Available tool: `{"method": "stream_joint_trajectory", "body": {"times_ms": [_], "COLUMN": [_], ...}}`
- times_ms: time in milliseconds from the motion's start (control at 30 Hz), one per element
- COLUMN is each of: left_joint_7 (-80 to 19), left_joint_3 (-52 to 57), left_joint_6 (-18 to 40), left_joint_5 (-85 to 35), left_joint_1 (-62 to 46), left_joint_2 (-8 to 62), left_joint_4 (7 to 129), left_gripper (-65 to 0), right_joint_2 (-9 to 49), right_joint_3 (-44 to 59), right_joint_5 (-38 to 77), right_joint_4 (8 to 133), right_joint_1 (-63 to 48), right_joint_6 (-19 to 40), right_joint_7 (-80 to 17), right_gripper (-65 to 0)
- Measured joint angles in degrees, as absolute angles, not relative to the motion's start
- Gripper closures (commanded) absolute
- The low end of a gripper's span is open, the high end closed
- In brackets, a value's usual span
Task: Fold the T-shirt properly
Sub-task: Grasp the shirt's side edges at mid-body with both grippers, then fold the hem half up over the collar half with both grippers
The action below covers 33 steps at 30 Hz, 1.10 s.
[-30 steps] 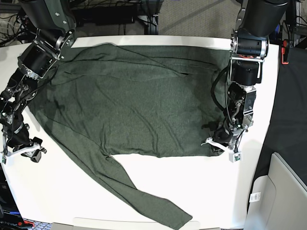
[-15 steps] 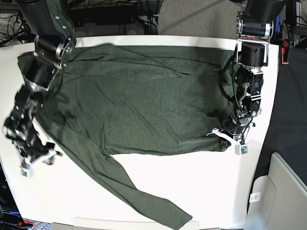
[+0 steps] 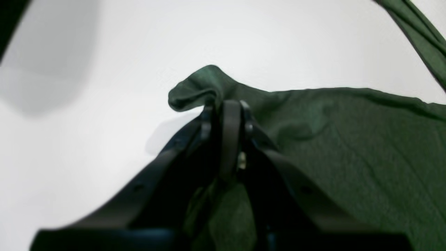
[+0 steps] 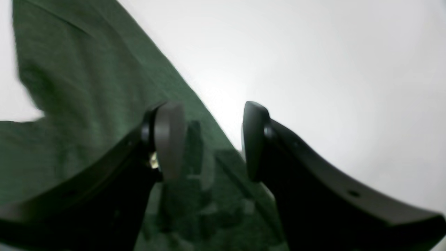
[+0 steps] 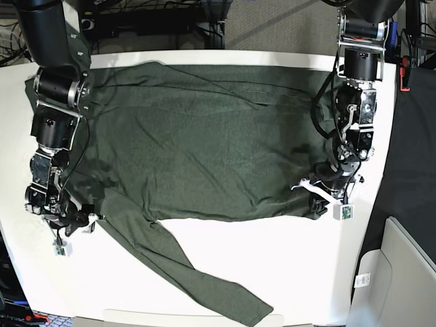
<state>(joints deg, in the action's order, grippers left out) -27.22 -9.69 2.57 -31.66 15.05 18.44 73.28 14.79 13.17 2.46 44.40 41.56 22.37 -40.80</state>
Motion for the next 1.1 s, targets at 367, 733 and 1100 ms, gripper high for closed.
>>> {"method": "stream_joint_trajectory", "body": {"times_ms": [367, 733, 1100], "left_joint_7": [-29.6, -29.8, -29.8], "left_joint_3": [-5.1, -5.1, -5.1], "left_joint_6": [2.6, 2.8, 2.9], "left_joint_5": [-31.5, -31.6, -31.6], "left_joint_1": [14.1, 12.1, 11.4], "left_joint_2": [17.9, 18.0, 18.0], "left_joint_4": [73.8, 75.5, 78.8], "left_gripper": [0.0, 0.0, 0.0], "right_joint_2": [16.2, 16.5, 14.9], "right_joint_3": [10.0, 8.3, 8.4], "right_joint_5": [2.5, 3.3, 9.3], "right_joint_4": [36.4, 37.0, 50.8], "right_joint_1": [41.4, 39.2, 33.1], "right_joint_6": [22.2, 22.1, 22.5], "right_joint_7": [-37.0, -36.7, -48.5], "right_gripper": [-27.6, -24.5, -4.6]}}
